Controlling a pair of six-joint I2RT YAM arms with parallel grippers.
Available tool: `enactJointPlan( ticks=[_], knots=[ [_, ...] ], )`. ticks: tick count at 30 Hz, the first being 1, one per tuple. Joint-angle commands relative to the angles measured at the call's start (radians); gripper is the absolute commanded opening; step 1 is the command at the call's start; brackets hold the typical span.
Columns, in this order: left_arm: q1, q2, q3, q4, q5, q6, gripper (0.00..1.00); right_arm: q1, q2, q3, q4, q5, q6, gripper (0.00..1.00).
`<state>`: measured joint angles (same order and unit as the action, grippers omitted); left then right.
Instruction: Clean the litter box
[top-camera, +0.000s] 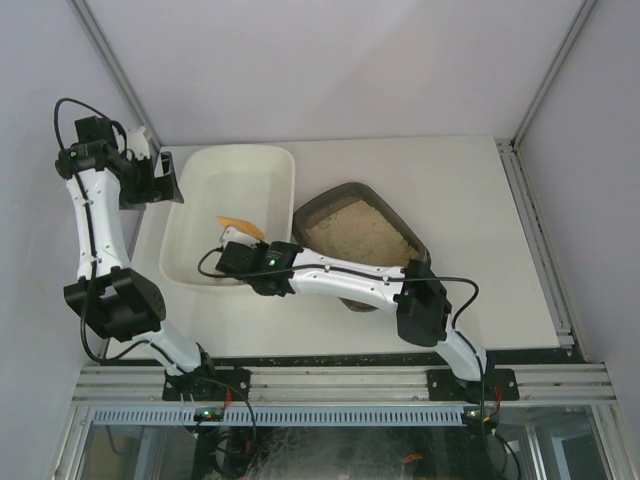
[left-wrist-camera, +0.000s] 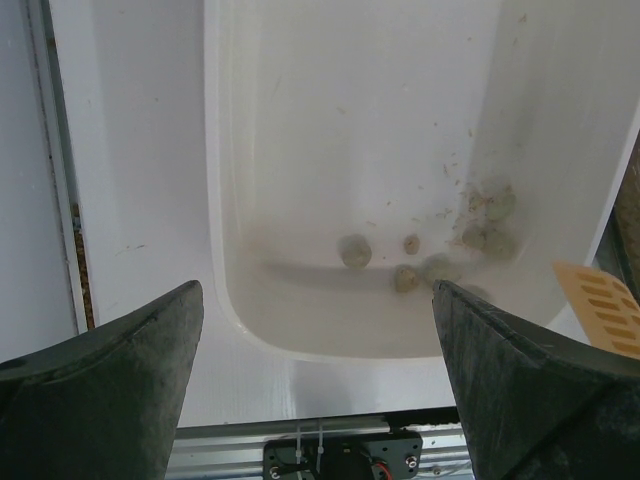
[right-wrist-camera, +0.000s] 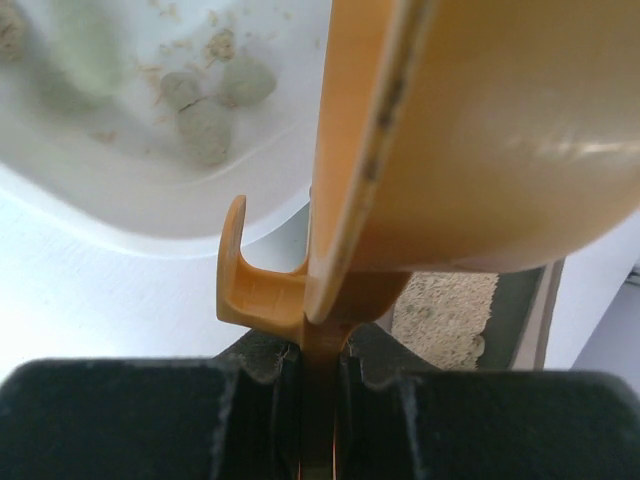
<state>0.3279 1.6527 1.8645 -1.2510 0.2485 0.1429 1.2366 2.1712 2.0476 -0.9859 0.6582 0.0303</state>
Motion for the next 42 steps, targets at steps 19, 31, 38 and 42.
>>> enactJointPlan(
  ticks=[19, 31, 38, 42],
  knots=[
    [-0.391, 0.334, 0.29, 0.364, 0.357, -0.237, 1.0, -0.655, -0.58, -0.537, 0.033, -0.972, 0.329, 0.0],
    [-0.618, 0.514, 0.18, 0.902, 0.185, -0.611, 1.0, -0.853, -0.39, -0.683, 0.07, -1.386, 0.419, 0.0],
    [-0.632, 0.574, 0.142, 0.95, 0.165, -0.653, 1.0, -0.882, -0.277, -0.682, 0.17, -1.475, 0.507, 0.0],
    [-0.632, 0.526, -0.004, 1.04, 0.174, -0.698, 1.0, -0.876, -0.238, -0.681, 0.227, -1.527, 0.568, 0.0]
  ],
)
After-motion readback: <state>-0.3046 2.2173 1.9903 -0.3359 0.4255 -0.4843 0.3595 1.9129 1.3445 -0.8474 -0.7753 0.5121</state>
